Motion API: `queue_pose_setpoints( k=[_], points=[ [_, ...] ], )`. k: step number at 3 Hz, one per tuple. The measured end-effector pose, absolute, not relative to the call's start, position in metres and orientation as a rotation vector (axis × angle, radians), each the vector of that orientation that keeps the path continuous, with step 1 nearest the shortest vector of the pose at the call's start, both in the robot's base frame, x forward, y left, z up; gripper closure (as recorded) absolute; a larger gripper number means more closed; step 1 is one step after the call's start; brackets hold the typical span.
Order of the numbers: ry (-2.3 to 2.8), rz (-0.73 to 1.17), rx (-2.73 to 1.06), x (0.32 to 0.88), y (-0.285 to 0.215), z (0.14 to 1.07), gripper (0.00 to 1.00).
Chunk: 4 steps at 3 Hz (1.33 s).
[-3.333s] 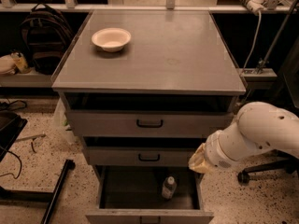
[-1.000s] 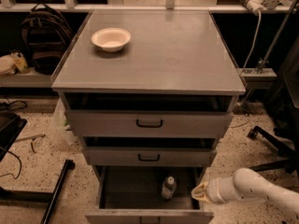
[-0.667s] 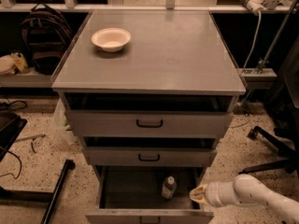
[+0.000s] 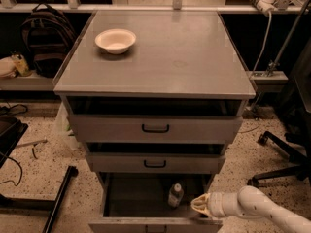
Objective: Pick blue plastic bottle from bottom drawer and place on counter
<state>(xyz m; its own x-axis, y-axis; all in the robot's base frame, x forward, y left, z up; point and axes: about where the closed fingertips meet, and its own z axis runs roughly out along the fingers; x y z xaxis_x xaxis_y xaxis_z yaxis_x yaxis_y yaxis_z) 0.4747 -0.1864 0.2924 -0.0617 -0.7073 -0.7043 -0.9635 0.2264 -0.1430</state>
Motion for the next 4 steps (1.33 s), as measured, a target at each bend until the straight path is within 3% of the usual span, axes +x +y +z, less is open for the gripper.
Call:
queue_pose_setpoints(
  k=[2,4],
  points=[
    [1.759,0.448,-1.582,0.485,-0.172,0.274,0.2],
    [1.73,0.451,-1.583,0.509,-0.157,0.242,0.18]
  ],
)
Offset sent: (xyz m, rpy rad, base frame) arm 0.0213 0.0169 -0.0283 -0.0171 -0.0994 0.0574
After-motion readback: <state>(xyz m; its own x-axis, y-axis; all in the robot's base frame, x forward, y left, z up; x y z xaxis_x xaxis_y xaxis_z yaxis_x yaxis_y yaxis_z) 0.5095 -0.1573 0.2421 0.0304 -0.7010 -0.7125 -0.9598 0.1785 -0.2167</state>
